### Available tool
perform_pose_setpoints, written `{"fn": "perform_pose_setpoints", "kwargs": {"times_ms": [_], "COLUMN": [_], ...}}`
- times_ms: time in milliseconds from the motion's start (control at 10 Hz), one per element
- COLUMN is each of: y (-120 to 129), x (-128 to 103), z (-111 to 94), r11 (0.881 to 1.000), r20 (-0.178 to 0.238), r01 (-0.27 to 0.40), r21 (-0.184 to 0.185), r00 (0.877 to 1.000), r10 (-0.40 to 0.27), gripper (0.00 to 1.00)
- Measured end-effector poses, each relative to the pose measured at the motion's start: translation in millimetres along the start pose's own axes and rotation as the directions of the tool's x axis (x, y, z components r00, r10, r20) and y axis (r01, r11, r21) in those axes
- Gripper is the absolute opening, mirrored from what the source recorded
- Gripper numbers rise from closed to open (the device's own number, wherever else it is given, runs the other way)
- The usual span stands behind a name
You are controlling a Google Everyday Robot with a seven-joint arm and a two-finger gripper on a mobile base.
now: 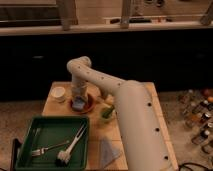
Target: Wipe red bowl with sponge
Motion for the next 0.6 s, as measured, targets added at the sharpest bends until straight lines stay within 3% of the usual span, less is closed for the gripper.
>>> {"fn": "perform_pose_setpoints", "kwargs": {"times_ms": [300, 600], "y": [19, 36], "x": [-8, -1], "z": [0, -7], "r11": [1.0, 0.997], "r20": [0.0, -0.031], "r01": [-0.026, -0.079], "r21": [-0.015, -0.026], "r00": [1.0, 0.996], "r10": [0.026, 0.078], "gripper": [0.0, 0.0]}}
